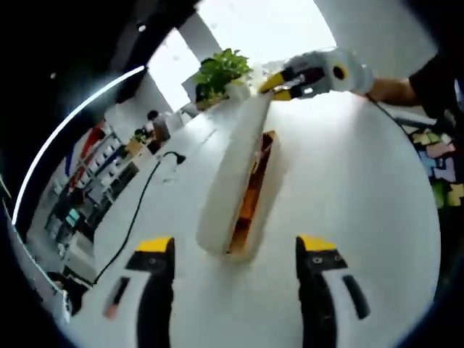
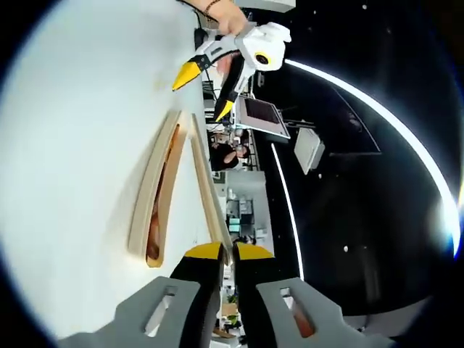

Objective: Arrange the utensils inside the cutlery case until each visible utensil rests in its matching compartment.

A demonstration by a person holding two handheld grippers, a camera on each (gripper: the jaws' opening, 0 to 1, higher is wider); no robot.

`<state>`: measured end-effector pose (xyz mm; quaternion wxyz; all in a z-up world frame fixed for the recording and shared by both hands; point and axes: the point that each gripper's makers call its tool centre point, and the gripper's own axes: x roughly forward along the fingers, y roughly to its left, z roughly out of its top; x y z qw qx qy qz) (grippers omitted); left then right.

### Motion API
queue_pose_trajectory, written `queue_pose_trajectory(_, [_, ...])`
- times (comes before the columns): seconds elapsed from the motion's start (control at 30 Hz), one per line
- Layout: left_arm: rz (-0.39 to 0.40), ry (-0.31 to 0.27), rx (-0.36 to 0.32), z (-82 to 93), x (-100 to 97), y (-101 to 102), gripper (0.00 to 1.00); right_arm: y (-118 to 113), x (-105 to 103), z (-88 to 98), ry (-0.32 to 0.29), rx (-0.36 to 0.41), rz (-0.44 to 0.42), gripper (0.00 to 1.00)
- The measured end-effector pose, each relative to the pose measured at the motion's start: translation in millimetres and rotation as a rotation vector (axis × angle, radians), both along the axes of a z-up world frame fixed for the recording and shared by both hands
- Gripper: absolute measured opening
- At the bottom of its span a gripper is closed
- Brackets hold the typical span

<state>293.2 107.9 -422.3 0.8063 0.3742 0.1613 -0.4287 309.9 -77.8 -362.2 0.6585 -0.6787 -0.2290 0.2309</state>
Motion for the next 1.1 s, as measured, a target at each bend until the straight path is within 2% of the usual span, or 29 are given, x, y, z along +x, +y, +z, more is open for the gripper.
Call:
queue_pose_trajectory(0.1, [-0.021, 0.025, 0.080, -5.8, 8.0, -4, 0.73, 1, -1, -1.8, 0.005, -0.004, 0.011, 0.03])
queue_pose_trajectory(0.17, [0.017, 0.083, 0.127, -13.3, 13.3, 0, 0.68, 2, -1, -1.0, 0.000, -0.004, 0.020, 0.03])
queue_pose_trajectory(0.23, [0.003, 0.079, 0.134, -13.3, 21.1, -3, 0.67, 2, -2, -2.2, 0.004, -0.008, 0.028, 0.03])
queue_pose_trajectory(0.3, [0.010, 0.119, 0.148, -18.4, 24.2, -2, 0.66, 1, -2, -4.3, 0.004, -0.015, 0.033, 0.03])
queue_pose_trajectory(0.37, [0.005, 0.143, 0.193, -24.8, 26.4, 1, 0.65, 0, -2, -4.0, 0.012, -0.005, 0.047, 0.03])
queue_pose_trajectory(0.47, [0.001, 0.167, 0.225, -29.1, 29.4, 2, 0.58, -2, 1, -6.3, 0.019, -0.003, 0.040, 0.03])
queue_pose_trajectory(0.57, [-0.028, 0.220, 0.234, -31.1, 29.9, -3, 0.51, -4, 3, -10.0, 0.024, -0.010, 0.044, 0.03])
queue_pose_trajectory(0.63, [-0.070, 0.238, 0.290, -34.4, 29.0, -3, 0.51, -5, 3, -11.8, 0.035, -0.008, 0.058, 0.03])
queue_pose_trajectory(0.8, [-0.048, 0.363, 0.296, -35.3, 32.0, -8, 0.50, -9, 5, -17.8, 0.064, -0.007, 0.083, 0.03])
queue_pose_trajectory(0.9, [-0.016, 0.409, 0.358, -38.9, 38.6, -6, 0.47, -9, 4, -19.2, 0.070, -0.009, 0.099, 0.03])
queue_pose_trajectory(0.97, [-0.014, 0.452, 0.383, -41.8, 34.8, -6, 0.45, -9, 5, -21.4, 0.080, -0.011, 0.106, 0.03])
queue_pose_trajectory(1.1, [-0.002, 0.465, 0.433, -44.3, 36.0, -8, 0.42, -12, 8, -29.8, 0.117, -0.022, 0.110, 0.04])
